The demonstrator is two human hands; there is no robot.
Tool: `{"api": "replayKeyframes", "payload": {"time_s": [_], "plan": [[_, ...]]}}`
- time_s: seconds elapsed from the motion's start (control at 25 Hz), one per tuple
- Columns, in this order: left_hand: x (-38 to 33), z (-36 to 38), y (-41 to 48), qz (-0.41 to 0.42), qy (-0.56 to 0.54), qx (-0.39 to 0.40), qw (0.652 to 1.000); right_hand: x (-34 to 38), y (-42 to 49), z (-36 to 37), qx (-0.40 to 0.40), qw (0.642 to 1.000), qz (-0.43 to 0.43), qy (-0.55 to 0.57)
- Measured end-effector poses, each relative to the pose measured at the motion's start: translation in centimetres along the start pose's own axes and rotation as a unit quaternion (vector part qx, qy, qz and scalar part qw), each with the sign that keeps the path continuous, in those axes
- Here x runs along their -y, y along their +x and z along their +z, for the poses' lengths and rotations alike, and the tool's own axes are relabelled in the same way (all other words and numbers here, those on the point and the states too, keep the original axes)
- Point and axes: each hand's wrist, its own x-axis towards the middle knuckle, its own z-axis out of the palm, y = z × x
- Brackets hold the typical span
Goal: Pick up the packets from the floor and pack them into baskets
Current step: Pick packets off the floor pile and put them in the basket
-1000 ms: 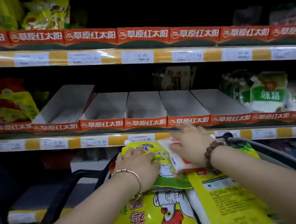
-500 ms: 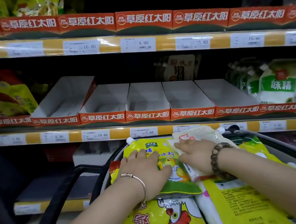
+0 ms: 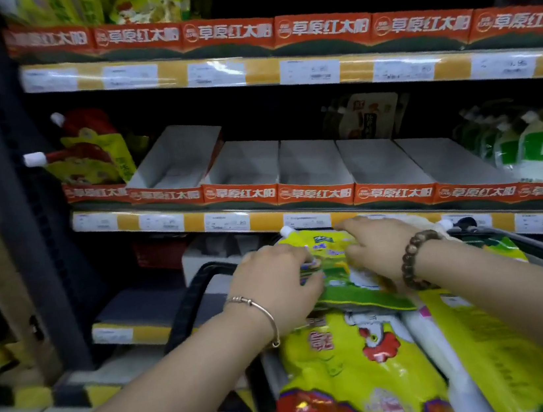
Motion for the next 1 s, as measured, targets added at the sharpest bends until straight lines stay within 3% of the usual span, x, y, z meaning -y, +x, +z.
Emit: {"api": "replayKeyframes", "payload": {"time_s": [0.12, 0.32, 0.56, 0.76, 1.0], "plan": [[4.3, -3.6, -3.5, -0.028, -0.009, -0.048, 0.998, 6.5, -0.2, -0.8, -0.066, 0.996, -0.065, 0.006], [13.8, -8.0, -10.9, -0.084, 0.069, -0.027, 0.994, 19.1, 0.5, -1.6, -0.096, 0.978, -0.185, -0.013], [24.9, -11.9, -22.2, -0.206, 0.12, -0.023, 0.971, 35.4, 0.1, 1.9, -0.066, 0.959, -0.273, 0.024], [31.7, -13.1, -31.5, -0.287, 0.122, -0.005, 0.95, 47.3, -0.1, 6.5, -0.015, 0.943, -0.333, -0.019], [37.3, -11.3, -39.7, -0.367, 0.098, 0.017, 0.925, 55.5, -0.3, 12.7, 0.096, 0.907, -0.398, -0.096]]}}
